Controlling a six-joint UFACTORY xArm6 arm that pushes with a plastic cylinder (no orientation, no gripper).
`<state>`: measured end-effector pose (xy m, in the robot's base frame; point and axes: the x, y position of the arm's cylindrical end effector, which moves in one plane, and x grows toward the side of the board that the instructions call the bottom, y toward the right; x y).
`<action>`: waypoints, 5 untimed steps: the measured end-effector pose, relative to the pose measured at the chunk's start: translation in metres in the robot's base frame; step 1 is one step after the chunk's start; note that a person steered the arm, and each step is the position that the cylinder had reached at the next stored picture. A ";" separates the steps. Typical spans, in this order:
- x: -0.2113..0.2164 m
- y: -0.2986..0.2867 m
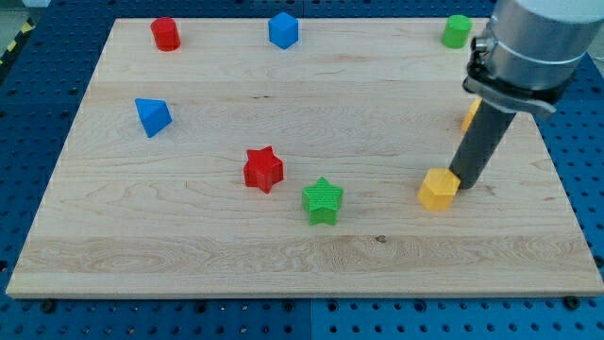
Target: Move the yellow hexagon to the bottom center
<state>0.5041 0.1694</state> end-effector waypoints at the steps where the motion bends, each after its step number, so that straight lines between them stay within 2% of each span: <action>1: 0.010 -0.026; 3: 0.045 -0.060; 5: 0.057 -0.079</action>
